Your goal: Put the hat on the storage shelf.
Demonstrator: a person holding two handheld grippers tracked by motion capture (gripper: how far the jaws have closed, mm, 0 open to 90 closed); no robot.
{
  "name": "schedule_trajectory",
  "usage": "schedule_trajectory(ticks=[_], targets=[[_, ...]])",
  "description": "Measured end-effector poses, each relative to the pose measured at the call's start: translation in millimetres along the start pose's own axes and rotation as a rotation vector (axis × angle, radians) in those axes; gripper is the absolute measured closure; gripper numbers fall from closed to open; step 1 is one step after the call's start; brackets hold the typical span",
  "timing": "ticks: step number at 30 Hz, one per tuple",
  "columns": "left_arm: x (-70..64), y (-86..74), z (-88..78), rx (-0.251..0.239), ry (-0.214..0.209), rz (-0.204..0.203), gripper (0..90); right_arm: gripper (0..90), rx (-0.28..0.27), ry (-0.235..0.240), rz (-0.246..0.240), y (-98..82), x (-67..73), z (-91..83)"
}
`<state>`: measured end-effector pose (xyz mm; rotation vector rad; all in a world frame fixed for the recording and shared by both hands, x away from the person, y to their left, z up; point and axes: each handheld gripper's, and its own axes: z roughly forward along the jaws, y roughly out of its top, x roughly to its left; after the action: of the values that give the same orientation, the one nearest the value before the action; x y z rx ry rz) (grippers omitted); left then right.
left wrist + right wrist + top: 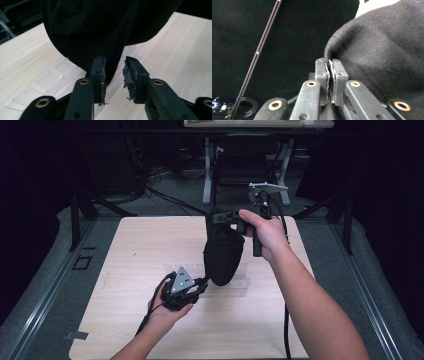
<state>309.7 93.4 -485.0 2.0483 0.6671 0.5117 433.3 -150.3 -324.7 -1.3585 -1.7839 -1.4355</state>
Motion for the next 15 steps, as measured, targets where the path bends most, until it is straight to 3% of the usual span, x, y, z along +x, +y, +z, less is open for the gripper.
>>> schedule_trajectory(ticks=[4,7,9,15], targets=[[0.6,0.1,0.4,-0.003,0.023,0.017,81.2,85.3,-0.001,0.004,0.004,0.6,-0.8,-0.9],[0.5,0.1,0.2,-0.001,0.029,0.029,82.8,84.7,-0.005,0.002,0.0,-0.2,-0.3,-2.3],[-1.8,-0.3,-0.3,0.009,0.045,0.059,83.5,84.1,0.0,0.001,-0.006,-0.9,0.6,-2.8],[-2.1,-1.2,-0.3,0.008,0.05,0.07,84.2,81.4,-0.003,0.015,-0.008,-2.1,4.1,-3.0]])
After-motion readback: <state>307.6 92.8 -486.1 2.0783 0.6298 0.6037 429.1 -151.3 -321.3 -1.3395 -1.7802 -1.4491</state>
